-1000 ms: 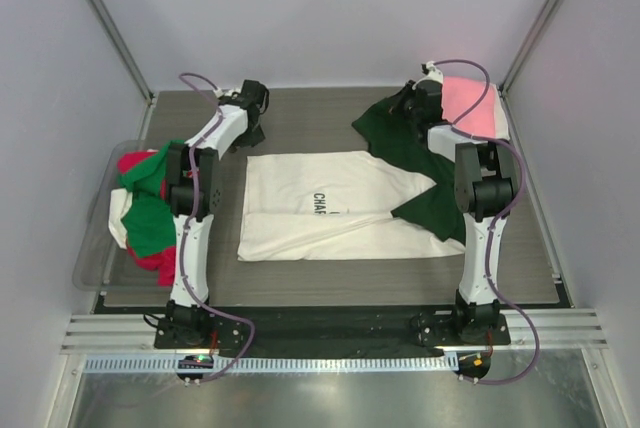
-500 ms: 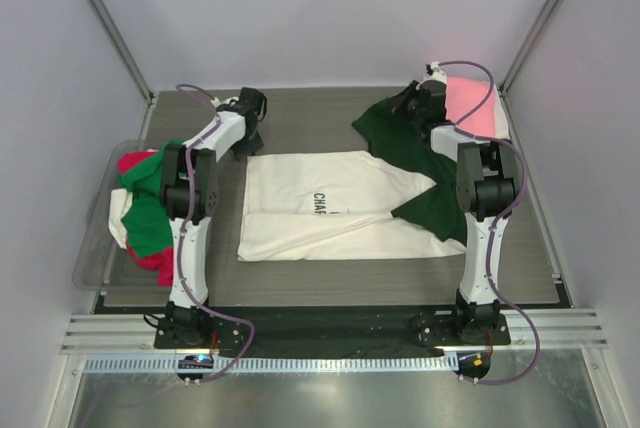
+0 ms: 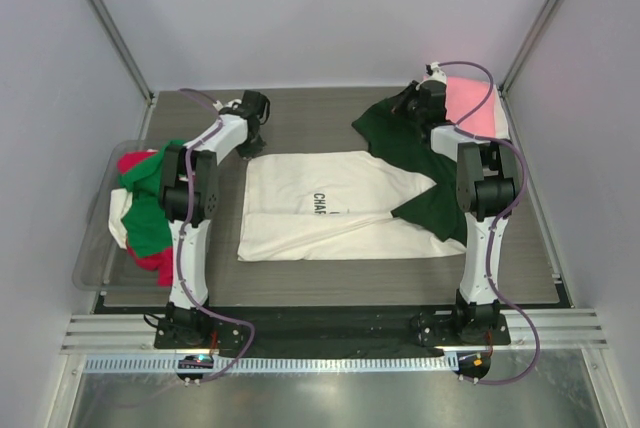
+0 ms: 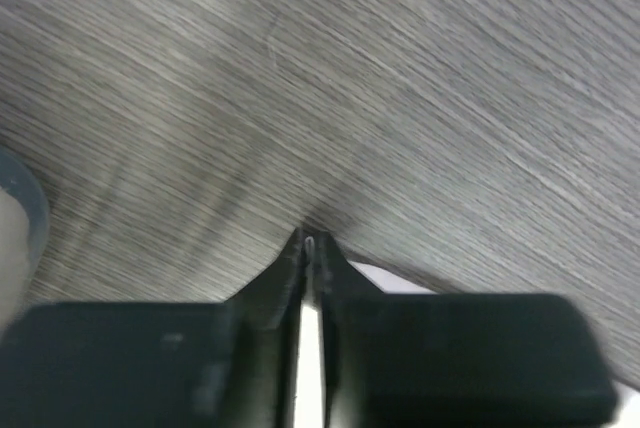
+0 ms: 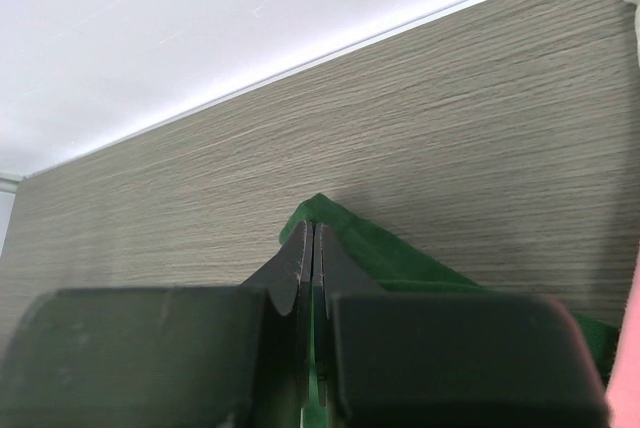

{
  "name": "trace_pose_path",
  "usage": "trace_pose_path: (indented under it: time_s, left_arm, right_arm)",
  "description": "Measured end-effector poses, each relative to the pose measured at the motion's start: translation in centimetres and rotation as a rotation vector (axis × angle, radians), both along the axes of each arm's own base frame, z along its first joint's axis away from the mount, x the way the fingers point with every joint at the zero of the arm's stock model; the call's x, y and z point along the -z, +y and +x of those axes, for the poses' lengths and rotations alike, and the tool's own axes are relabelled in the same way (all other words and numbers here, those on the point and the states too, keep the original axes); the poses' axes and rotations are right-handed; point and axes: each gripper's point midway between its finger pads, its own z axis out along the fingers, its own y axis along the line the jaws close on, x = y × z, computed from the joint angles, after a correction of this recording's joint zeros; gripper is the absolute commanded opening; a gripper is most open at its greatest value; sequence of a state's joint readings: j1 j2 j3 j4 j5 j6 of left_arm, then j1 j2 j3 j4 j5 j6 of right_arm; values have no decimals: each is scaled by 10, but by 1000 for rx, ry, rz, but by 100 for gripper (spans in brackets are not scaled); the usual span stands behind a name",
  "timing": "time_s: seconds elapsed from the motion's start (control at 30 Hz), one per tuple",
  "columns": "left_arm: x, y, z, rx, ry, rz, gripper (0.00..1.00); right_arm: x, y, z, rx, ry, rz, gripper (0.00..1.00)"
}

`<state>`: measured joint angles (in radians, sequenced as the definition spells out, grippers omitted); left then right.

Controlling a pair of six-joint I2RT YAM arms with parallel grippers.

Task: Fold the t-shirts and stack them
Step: Fold the tshirt

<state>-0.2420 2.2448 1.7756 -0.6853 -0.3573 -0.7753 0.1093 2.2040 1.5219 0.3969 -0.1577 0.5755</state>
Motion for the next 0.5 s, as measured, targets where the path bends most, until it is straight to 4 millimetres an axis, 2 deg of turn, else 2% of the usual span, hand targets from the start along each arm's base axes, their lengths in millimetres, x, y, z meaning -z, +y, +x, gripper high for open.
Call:
trace_pose_path:
  time_s: [0.03,0.17,0.3,0.4,0.5]
  left_arm:
    - [0,-1,0,1,0,-1,0]
    - [-1,-1,0,1,1,-2,0]
    - [-2,-2,-2,3,5,-5,0]
    - [-2,-3,-10,10,23,-8,0]
    - [-3,-2,-22,13,43,-7,0]
  right_arm:
    - [0,0,0,-3,0,1,1]
    - [0,5,-2,-27,1,7,1]
    - [0,8,-16,-60,28,3,1]
    - [-12,9,-37,-93,36,-8,1]
    - [-34,8,-66,-122,27,-24,1]
